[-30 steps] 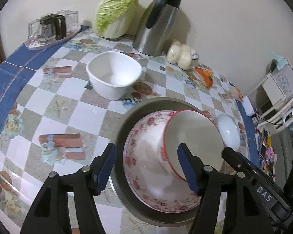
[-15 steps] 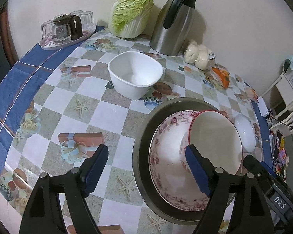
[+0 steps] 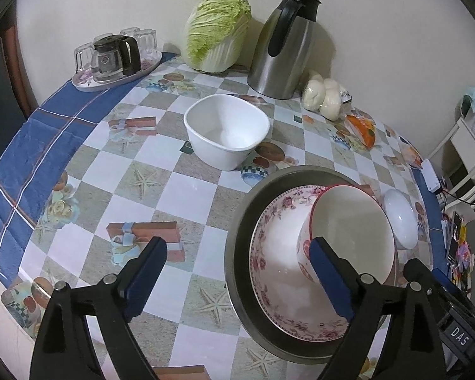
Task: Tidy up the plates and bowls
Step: 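Withdraw both grippers from the bowl in the basin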
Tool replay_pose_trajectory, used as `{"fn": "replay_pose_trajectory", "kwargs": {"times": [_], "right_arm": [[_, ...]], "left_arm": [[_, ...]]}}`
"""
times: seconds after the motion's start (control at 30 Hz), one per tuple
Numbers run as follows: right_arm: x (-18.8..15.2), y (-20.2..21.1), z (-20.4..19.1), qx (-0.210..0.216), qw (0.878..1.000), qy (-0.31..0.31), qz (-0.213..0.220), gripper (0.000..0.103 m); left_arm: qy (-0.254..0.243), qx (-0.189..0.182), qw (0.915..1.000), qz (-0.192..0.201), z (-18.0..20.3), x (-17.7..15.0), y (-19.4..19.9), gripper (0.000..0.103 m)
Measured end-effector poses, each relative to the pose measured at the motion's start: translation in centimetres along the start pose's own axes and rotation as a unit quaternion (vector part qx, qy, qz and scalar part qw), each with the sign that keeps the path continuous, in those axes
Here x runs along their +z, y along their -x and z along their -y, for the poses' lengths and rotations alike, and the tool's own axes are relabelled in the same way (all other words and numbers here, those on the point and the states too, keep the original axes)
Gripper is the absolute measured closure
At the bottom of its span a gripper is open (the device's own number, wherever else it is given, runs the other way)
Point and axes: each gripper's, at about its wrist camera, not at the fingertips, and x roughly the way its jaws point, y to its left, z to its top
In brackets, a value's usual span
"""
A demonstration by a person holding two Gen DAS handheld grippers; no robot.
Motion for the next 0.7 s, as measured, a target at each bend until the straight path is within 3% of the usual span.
{"fn": "replay_pose_trajectory", "kwargs": {"times": [0.07,0.4,0.7], "right_arm": [[-0.1,0.1,0.0,-0.001,1.0,0.001,0.003,0.0],[-0.3,0.1,0.3,0.01,1.0,-0.022,0.009,0.0],[0.4,1.5,-0.9,0.013,0.998,-0.04,0.053,0.0]], "left_arm": [[-0.001,0.006,1.0,0.007,-0.1,0.0,0.1,0.005],[0.018,0.019,0.9995,0.016,-1.4,0.6,0.0,0.004],[0.033,0.043,0.9972,0.052,-3.6,2.4,0.0,0.004]]}}
